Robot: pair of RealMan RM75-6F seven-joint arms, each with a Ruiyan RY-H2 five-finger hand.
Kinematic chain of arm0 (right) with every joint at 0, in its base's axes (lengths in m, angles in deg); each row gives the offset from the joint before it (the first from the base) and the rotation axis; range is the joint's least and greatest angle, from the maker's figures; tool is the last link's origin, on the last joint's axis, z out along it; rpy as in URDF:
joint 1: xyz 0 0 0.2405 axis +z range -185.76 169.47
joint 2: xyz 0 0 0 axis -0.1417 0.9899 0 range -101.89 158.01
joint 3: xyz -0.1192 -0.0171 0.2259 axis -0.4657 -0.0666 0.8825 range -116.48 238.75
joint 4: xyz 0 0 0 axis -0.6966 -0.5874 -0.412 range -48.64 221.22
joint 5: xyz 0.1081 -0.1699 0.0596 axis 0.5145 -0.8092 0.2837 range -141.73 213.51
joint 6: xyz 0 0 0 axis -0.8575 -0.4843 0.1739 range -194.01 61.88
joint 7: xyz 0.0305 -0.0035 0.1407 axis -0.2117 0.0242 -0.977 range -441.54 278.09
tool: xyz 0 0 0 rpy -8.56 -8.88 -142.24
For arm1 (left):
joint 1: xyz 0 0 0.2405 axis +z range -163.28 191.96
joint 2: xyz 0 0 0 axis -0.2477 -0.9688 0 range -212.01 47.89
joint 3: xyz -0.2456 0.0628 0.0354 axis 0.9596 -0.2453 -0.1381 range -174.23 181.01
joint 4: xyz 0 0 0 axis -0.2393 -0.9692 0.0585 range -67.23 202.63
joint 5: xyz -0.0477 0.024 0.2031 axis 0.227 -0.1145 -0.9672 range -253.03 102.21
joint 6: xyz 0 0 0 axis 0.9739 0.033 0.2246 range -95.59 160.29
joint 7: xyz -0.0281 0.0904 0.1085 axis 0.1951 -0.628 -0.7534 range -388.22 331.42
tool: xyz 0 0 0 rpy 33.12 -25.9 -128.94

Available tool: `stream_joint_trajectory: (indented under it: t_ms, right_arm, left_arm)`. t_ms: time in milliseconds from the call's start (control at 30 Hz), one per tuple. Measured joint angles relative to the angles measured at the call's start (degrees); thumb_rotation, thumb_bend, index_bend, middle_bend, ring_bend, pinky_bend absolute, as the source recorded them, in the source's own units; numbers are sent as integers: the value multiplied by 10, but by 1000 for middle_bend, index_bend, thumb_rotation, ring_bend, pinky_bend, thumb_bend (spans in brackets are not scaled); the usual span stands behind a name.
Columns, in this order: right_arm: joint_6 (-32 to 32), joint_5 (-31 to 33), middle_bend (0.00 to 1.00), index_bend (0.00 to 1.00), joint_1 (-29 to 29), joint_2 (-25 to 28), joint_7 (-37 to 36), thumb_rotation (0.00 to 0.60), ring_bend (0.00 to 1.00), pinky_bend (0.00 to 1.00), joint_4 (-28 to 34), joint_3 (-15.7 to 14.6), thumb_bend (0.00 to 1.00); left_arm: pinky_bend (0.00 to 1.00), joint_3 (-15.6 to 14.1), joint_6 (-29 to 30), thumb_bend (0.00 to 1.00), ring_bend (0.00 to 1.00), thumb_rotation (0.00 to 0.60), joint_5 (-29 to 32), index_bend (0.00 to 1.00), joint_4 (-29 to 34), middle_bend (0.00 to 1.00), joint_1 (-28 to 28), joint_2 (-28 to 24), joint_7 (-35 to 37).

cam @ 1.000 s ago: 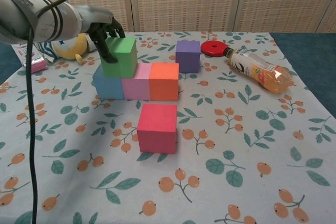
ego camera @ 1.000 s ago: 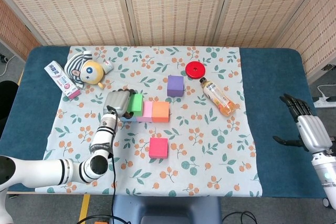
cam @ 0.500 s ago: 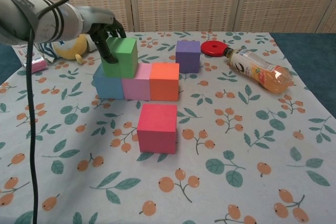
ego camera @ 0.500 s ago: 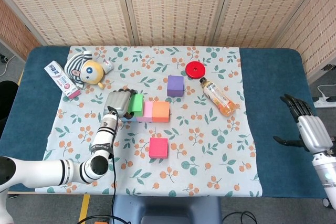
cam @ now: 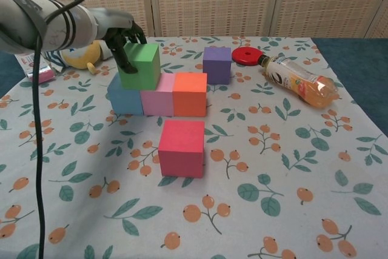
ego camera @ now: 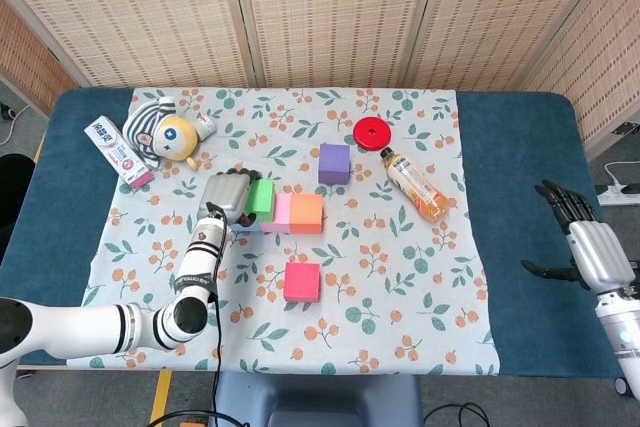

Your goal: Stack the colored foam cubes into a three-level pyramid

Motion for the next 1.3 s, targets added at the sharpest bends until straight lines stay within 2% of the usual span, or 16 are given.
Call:
stream_joint_trajectory:
  t_ms: [167,300,733,933,1133,1300]
  right_arm:
    - [1,-1,0,0,1,0,-1,600,0,0,0,0,18]
    - [2,-1,0,0,1,0,-1,600,0,0,0,0,19]
    - [2,-4,0,0,1,3,-1,600,0,0,5,1,18]
    - [8,-2,0,0,5,3,-3,600,0,0,6,3,19]
    - [43,-1,0,0,26,5,-18,600,0,0,2,7,18]
    - [97,-1,0,0,69,-5,-34,600,0,0,-16,17,33]
  left_arm:
    - [211,-2,0,325,7,600,-4,223,1,62,3,3,-1]
    - [182,-4,1,325,0,600,-6,184,3,6,5,3,-3]
    - [90,0,-4,325,0,600,-13,85,18,0,12,-7,4]
    - [74,8,-4,323,0,600,-24,76,40,0,21,-24,21]
    - [27,15,-9,324,0,600,-76,86,81,0,54,-69,73]
    - [19,10,-21,328,0,600,-153,169,96,0,101,-106,143]
